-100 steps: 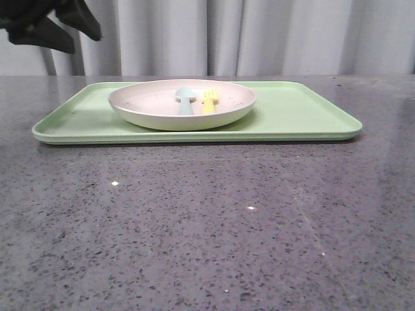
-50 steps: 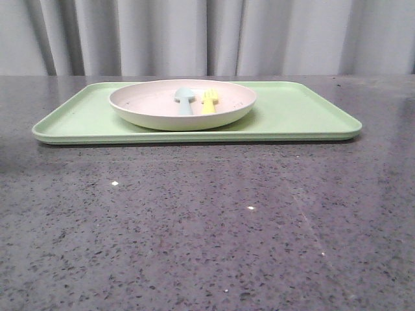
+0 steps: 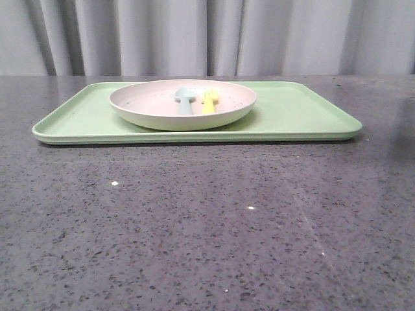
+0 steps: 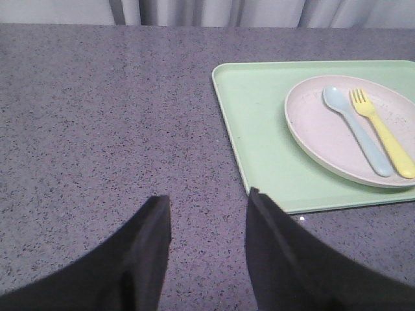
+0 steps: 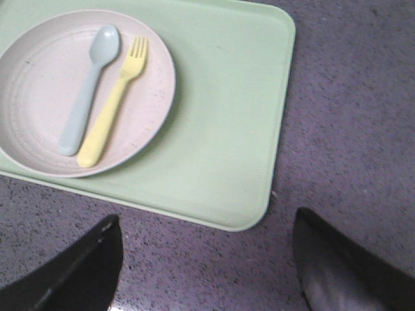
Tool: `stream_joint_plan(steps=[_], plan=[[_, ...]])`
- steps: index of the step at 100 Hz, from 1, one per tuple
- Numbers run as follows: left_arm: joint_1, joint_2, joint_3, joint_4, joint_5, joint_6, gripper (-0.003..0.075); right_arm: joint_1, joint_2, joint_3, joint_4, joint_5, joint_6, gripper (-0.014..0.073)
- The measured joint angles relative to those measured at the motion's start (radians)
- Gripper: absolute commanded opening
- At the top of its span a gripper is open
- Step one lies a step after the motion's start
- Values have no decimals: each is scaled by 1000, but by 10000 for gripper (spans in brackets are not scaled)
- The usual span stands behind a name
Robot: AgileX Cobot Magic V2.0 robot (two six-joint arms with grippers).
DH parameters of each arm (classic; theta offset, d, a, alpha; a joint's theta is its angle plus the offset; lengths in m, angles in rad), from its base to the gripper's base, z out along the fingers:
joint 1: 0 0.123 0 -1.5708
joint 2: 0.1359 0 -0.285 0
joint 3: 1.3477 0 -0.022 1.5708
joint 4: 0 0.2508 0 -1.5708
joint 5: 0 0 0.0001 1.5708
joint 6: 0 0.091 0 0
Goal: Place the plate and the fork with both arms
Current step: 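Withdraw the left gripper and move the right gripper above the plate, then lower the right gripper and grasp the yellow fork on the plate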
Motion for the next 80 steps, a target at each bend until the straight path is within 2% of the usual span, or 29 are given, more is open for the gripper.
stream_joint_plan(steps=[23,57,80], plan=[[0,-25,13,2,24,0,272,54,226,-228,4,58,0,549],[0,-25,17,2,27,0,272,69,551,-586,18,215,0,549],[0,-25,17,2,27,0,272,69,711,-729,45,290,8,549]])
